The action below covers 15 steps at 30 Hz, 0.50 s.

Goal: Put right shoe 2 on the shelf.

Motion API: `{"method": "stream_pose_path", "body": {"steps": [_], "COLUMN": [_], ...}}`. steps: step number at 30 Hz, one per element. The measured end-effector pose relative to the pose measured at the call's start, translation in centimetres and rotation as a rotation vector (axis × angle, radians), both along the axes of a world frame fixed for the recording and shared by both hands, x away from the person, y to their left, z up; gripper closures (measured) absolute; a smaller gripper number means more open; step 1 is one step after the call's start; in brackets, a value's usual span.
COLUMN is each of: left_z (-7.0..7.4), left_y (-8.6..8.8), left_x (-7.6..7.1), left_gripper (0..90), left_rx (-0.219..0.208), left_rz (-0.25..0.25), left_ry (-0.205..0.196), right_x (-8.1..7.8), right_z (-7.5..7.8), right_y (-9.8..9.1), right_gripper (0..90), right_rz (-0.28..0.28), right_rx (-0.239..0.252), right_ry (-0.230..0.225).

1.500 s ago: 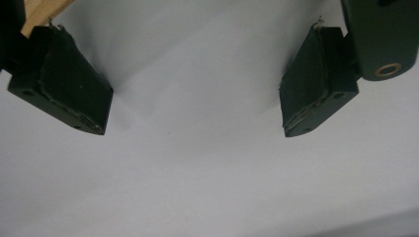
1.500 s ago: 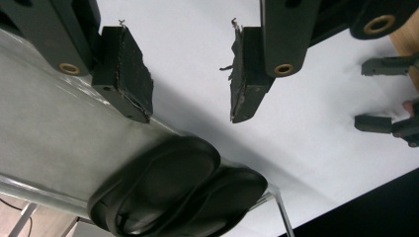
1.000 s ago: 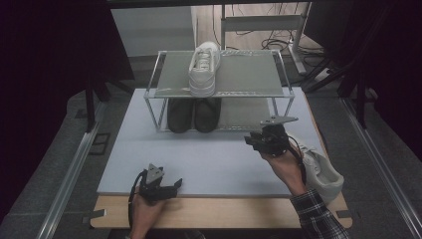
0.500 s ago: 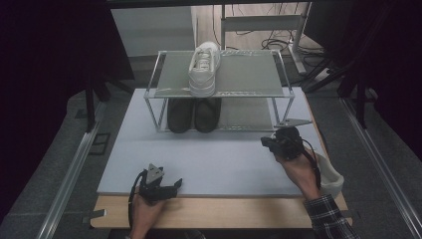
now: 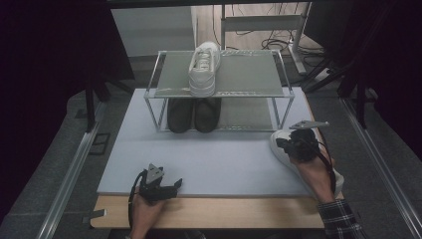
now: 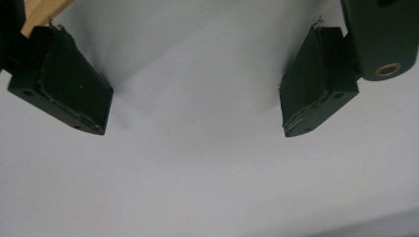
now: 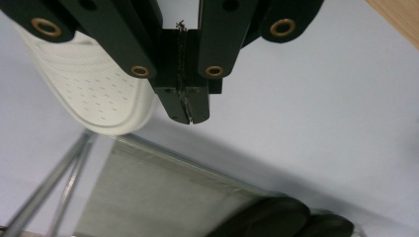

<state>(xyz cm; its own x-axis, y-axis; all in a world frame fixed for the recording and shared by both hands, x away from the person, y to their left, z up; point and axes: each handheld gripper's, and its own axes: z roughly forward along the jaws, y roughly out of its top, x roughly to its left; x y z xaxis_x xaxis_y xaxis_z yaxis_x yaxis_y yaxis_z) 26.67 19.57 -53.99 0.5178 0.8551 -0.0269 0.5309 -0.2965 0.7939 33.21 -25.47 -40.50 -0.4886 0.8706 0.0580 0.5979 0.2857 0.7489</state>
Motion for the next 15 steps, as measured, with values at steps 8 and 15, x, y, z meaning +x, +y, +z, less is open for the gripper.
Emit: {"method": "stream_pose_path", "body": {"steps": [8, 15], "left_z": [0.0, 0.0], "left_y": [0.0, 0.0], "left_x": [0.0, 0.0], "left_gripper": [12.8, 12.8], "left_rx": [0.003, 0.005], "left_rz": [-0.002, -0.004], "left_ry": [0.001, 0.000], "right_x": [-0.3, -0.5], "right_z": [0.1, 0.2], "right_y": [-2.1, -4.2], "right_gripper": [89.1, 89.0], "right_rz": [-0.040, -0.086], "right_rx": [-0.019, -0.018], "right_ry": [0.003, 0.006]}}
